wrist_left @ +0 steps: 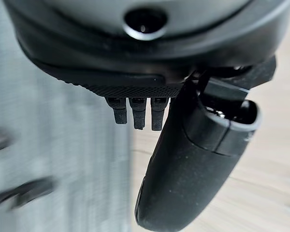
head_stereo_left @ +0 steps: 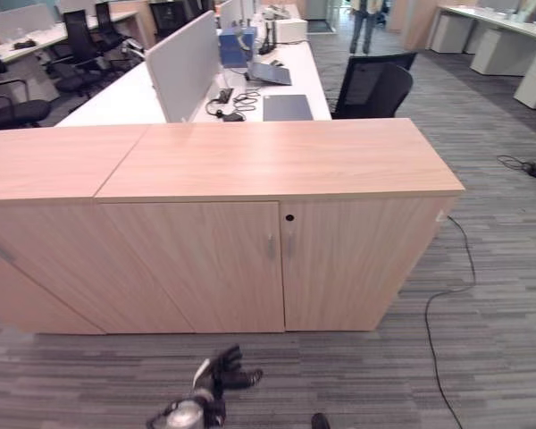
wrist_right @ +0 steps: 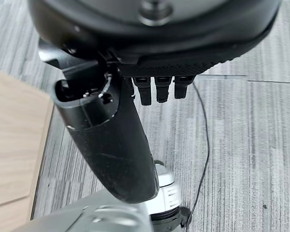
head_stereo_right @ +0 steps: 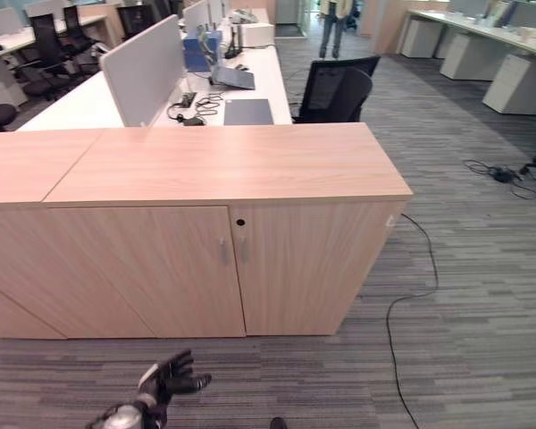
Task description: Put the empty folder in the office cabinet
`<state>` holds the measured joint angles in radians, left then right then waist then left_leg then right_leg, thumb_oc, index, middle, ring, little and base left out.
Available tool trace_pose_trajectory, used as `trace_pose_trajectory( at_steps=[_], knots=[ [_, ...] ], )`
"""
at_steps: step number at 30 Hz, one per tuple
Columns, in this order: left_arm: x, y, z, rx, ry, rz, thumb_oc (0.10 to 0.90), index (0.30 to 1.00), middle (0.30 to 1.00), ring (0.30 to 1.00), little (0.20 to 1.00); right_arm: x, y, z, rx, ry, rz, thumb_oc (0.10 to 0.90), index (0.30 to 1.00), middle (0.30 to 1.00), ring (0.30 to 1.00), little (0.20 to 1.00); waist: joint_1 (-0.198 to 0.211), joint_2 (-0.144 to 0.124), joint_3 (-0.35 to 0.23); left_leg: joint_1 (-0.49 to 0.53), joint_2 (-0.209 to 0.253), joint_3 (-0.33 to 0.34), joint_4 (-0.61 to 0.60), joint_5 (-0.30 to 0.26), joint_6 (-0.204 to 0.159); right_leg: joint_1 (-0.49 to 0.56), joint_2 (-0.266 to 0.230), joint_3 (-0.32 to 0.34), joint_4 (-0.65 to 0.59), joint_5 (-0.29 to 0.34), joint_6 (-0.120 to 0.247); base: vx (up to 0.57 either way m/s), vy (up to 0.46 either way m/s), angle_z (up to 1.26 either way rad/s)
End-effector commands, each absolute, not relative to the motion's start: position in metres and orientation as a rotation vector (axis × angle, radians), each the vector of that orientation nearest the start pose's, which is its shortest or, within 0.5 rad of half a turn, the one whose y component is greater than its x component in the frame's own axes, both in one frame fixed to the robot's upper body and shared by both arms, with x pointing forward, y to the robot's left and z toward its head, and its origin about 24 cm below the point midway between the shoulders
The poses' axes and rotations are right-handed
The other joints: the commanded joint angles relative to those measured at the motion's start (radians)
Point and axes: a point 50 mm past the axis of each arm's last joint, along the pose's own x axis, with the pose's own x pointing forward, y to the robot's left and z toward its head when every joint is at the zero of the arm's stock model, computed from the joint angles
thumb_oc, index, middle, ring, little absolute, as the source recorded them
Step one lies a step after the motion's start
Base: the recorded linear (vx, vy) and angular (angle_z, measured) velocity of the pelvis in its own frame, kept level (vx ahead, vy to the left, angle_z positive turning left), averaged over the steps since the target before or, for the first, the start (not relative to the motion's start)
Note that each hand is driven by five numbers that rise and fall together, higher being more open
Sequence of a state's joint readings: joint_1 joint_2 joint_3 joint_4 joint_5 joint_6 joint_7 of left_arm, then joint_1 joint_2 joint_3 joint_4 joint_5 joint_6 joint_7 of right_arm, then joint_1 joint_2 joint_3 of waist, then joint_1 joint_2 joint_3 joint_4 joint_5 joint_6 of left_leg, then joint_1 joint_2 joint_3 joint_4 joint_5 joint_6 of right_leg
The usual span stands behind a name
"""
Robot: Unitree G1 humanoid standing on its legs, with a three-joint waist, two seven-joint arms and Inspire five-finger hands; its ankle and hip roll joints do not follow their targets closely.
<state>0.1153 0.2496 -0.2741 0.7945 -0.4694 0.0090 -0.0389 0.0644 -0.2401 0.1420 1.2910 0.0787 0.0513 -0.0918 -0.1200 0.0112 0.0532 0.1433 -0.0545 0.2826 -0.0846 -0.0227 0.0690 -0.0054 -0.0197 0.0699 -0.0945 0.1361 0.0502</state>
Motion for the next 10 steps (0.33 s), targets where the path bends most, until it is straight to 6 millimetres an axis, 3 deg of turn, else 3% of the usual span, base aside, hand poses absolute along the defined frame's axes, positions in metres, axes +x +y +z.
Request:
trace_pose_trajectory(
  at_steps=[1,2,5,6,7,9,10],
  knots=[
    [0.169,0.188,-0.123,-0.223,0.799,0.049,0.8,0.9,0.9,0.9,0.9,0.05,-0.256,-0.164,-0.326,1.399,-0.199,0.8,0.9,0.9,0.9,0.9,0.006,-0.002,-0.017,-0.022,-0.004,-0.12,-0.003,-0.069,-0.02,0.07,0.011,-0.05,0.007,-0.099,0.058,0.0,-0.005,0.15],
    [0.15,0.19,-0.136,-0.229,0.883,0.107,0.8,0.9,0.9,0.9,0.9,0.051,-0.253,-0.165,-0.315,1.394,-0.207,0.8,0.9,0.9,0.9,0.9,0.017,-0.005,-0.015,-0.024,-0.005,-0.13,-0.003,-0.066,-0.021,0.072,0.01,-0.06,0.007,-0.101,0.055,0.0,-0.003,0.16],
    [0.132,0.193,-0.146,-0.221,0.96,0.154,0.8,0.9,0.9,0.9,0.9,0.05,-0.25,-0.166,-0.304,1.395,-0.214,0.8,0.9,0.9,0.9,0.9,0.027,-0.008,-0.015,-0.026,-0.006,-0.139,-0.003,-0.062,-0.021,0.075,0.01,-0.07,0.007,-0.103,0.052,0.0,-0.004,0.12],
    [0.114,0.197,-0.156,-0.177,1.049,0.182,0.8,0.9,0.9,0.9,0.9,0.049,-0.248,-0.167,-0.297,1.399,-0.221,0.8,0.9,0.9,0.9,0.9,0.036,-0.011,-0.013,-0.027,-0.007,-0.148,-0.003,-0.06,-0.022,0.077,0.009,-0.078,0.007,-0.105,0.049,-0.01,-0.003,0.14],
    [0.114,0.197,-0.156,-0.177,1.049,0.182,0.8,0.9,0.9,0.9,0.9,0.049,-0.248,-0.167,-0.297,1.399,-0.221,0.8,0.9,0.9,0.9,0.9,0.035,-0.011,-0.013,-0.027,-0.007,-0.148,-0.003,-0.06,-0.022,0.077,0.009,-0.079,0.007,-0.105,0.049,-0.01,0.002,0.26],
    [0.086,0.204,-0.166,-0.083,1.185,0.175,0.8,0.9,0.9,0.9,0.9,0.049,-0.248,-0.167,-0.295,1.408,-0.222,0.8,0.9,0.9,0.9,0.9,0.043,-0.009,-0.011,-0.031,-0.009,-0.161,-0.003,-0.055,-0.024,0.077,0.01,-0.086,0.007,-0.108,0.045,-0.01,0.007,0.27],
    [0.086,0.204,-0.166,-0.083,1.185,0.175,0.8,0.9,0.9,0.9,0.9,0.049,-0.248,-0.167,-0.295,1.407,-0.222,0.8,0.9,0.9,0.9,0.9,0.042,-0.009,-0.011,-0.031,-0.009,-0.161,-0.003,-0.055,-0.024,0.077,0.01,-0.087,0.007,-0.108,0.045,-0.01,0.008,0.16]
  ],
)
